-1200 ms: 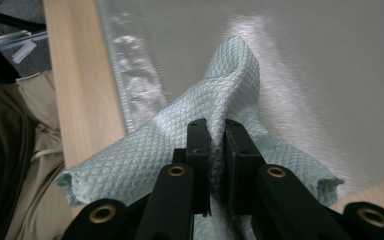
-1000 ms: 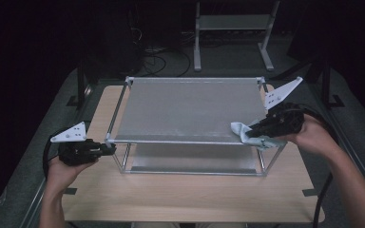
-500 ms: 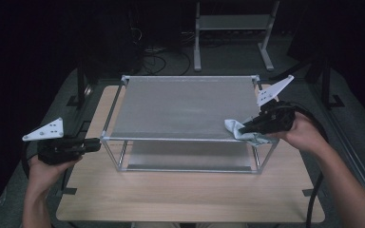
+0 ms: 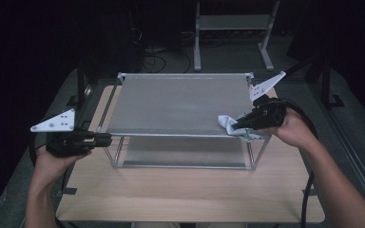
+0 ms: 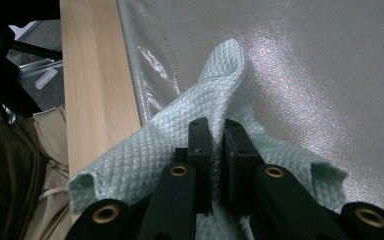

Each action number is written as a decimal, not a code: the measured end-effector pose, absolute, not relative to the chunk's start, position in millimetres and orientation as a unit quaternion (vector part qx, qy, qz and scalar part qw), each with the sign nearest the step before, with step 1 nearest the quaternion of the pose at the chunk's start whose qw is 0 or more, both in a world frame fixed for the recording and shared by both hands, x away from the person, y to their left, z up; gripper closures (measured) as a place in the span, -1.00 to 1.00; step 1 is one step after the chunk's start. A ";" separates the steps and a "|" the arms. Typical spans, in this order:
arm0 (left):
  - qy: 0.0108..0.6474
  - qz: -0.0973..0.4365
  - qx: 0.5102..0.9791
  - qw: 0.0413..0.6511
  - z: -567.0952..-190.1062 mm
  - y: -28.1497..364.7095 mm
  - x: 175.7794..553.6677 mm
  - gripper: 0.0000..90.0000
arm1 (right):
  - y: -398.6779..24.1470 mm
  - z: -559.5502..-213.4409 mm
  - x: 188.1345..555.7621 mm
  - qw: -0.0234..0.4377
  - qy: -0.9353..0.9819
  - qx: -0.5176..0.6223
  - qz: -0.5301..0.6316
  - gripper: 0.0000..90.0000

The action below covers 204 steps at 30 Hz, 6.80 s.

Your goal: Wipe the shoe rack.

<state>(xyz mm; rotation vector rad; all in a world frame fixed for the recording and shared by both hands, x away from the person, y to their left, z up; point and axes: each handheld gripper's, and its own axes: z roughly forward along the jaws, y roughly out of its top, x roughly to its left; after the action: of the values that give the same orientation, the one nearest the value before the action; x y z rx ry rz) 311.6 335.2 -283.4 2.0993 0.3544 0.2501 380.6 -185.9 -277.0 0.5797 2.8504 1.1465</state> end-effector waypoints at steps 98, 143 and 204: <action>0.085 0.061 0.903 0.417 -281.6 227.4 387.2 0.54 | -105.9 -279.6 362.0 -0.021 0.921 0.114 0.372 0.89; 0.085 0.058 0.903 0.416 -278.0 222.0 404.4 0.49 | -66.8 -275.6 369.3 -0.014 0.931 0.107 0.347 0.89; 0.046 0.036 0.912 0.406 -263.5 204.3 383.7 0.42 | -57.1 -276.1 375.6 0.019 0.929 0.120 0.350 0.88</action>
<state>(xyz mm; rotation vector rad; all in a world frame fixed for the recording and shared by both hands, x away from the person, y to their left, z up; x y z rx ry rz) 383.7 204.3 -263.5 2.2998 0.1171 0.0900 375.6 -57.1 -276.1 0.3718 2.8830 1.0872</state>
